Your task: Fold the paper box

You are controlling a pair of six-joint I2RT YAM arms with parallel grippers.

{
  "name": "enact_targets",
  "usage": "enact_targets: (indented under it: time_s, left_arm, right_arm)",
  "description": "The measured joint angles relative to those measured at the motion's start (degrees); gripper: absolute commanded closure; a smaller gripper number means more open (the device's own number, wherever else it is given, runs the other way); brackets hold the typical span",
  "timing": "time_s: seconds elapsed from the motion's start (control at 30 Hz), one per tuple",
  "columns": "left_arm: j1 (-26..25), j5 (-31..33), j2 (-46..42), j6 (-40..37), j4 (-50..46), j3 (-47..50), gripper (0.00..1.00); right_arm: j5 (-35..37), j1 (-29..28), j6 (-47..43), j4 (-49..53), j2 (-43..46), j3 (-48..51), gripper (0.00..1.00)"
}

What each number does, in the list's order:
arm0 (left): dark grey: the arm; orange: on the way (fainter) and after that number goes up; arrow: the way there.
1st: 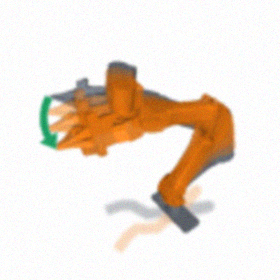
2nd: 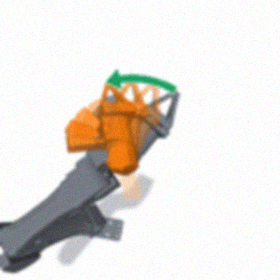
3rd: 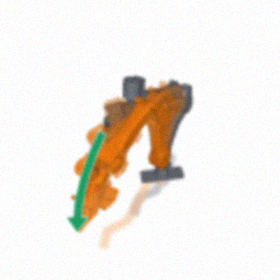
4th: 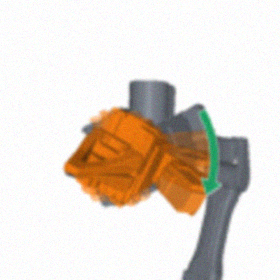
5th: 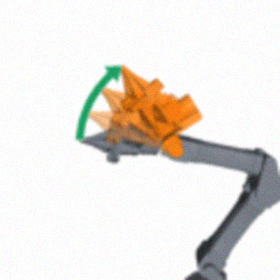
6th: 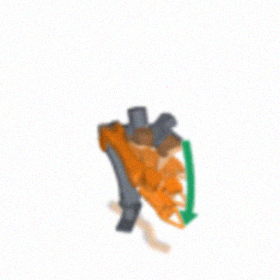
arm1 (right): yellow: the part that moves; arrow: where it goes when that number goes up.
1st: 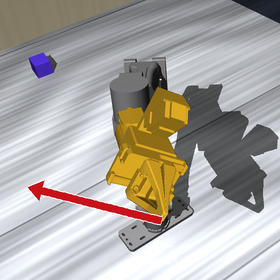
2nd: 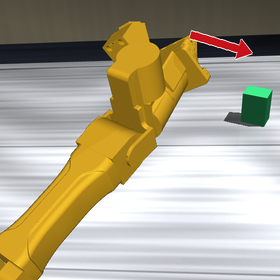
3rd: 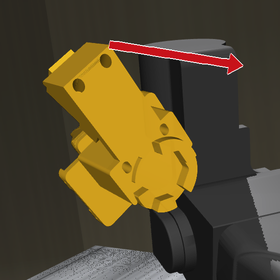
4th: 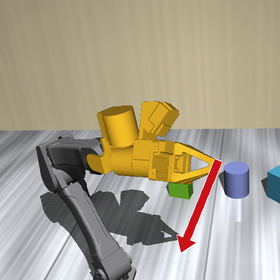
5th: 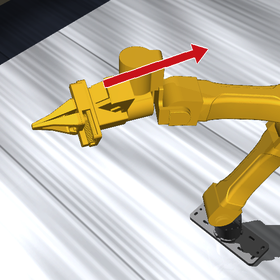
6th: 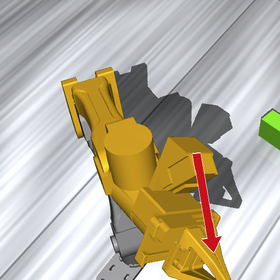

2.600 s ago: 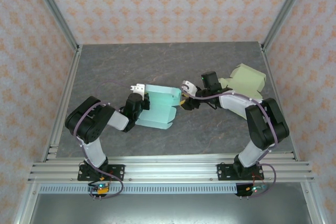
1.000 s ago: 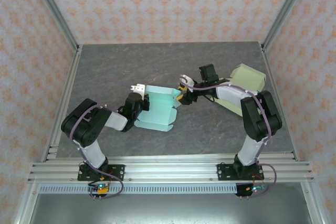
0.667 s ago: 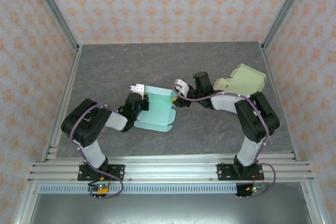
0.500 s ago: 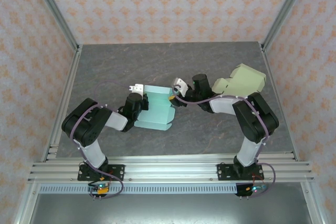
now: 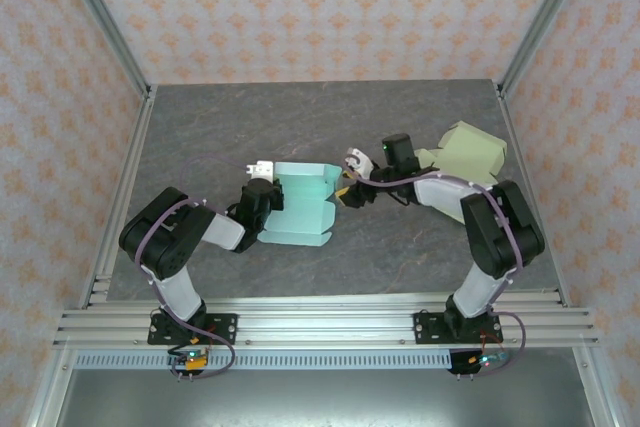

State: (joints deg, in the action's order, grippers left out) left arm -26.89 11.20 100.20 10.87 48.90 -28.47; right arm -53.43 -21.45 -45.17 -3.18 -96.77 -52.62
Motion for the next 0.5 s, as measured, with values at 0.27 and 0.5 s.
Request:
enact_targets:
  time_s: [0.27,0.5]
  left_arm:
    - [0.00,-0.20,0.59,0.00,1.14,0.00,1.00]
    - [0.04,-0.24,0.85,-0.02,1.62,0.00,1.00]
  right_arm:
    - [-1.07,0.39,-6.73,8.81,-0.70,-5.81,0.38]
    - [-0.15,-0.24,-11.93,11.87,-4.57,-8.76,0.40]
